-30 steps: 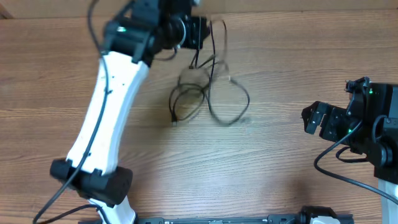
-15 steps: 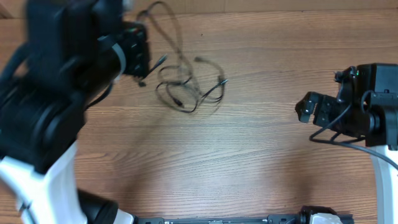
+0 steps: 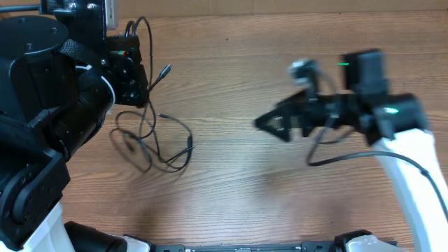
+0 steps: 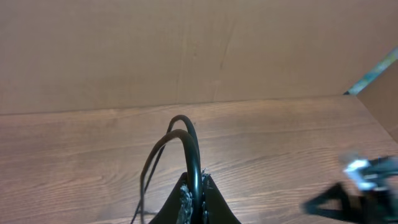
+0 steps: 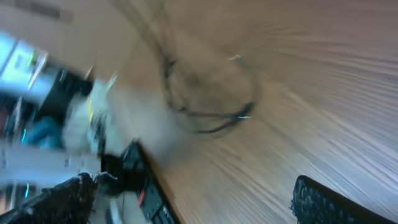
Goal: Untangle cables
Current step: 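Lift the cable bundle with the left gripper toward the far side, then reach the right gripper into the hanging loops and grasp a cable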
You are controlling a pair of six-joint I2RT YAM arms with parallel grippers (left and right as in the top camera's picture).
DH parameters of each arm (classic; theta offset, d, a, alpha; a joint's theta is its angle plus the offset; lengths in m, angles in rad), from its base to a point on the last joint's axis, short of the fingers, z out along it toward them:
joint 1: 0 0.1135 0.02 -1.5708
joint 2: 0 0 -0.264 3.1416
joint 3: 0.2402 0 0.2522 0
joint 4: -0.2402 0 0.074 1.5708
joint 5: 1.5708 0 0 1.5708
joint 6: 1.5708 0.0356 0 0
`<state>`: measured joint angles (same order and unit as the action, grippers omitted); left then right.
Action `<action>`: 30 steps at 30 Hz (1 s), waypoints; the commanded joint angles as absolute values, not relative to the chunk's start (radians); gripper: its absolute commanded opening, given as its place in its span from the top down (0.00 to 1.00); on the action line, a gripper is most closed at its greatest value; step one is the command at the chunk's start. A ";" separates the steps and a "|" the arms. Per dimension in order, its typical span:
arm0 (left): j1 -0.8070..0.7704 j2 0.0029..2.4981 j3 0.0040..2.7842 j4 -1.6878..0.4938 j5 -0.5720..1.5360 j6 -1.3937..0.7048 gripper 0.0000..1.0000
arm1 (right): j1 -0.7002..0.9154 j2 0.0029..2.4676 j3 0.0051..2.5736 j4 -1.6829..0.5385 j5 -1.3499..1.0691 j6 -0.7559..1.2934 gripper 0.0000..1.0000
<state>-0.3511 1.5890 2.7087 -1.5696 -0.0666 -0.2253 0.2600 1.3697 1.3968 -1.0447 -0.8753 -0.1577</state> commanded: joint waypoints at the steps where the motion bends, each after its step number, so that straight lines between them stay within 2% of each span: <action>1: -0.347 1.611 2.711 -1.585 -0.052 -0.235 0.96 | 0.407 1.405 1.391 -0.924 -0.776 -0.073 0.00; 3: -0.347 1.645 2.711 -1.607 -0.046 -0.285 0.96 | 0.500 1.415 1.391 -0.819 -0.554 0.078 0.00; 5: -0.347 1.690 2.711 -1.609 0.025 -0.275 0.96 | 0.554 1.407 1.391 -0.775 -0.445 0.113 0.00; 6: -0.346 1.705 2.711 -1.605 0.061 -0.260 0.95 | 0.564 1.402 1.391 -0.767 -0.437 0.113 0.00; 11: -0.278 1.850 2.711 -1.509 0.508 -0.160 0.96 | 0.551 1.397 1.391 -0.828 -0.426 0.101 0.00; 18: -0.154 2.061 2.711 -1.496 0.913 -0.115 0.96 | 0.543 1.392 1.390 -0.881 -0.338 0.097 0.00; 20: -0.147 2.098 2.711 -1.481 1.030 -0.089 0.96 | 0.543 1.393 1.376 -0.840 -0.342 0.105 0.00; 26: -0.142 2.111 2.712 -1.389 1.186 -0.097 0.96 | 0.543 1.404 1.256 -0.649 -0.345 0.225 0.00; 30: -0.123 2.109 2.714 -1.277 1.378 -0.211 0.96 | 0.543 1.405 1.141 -0.483 -0.336 0.266 0.00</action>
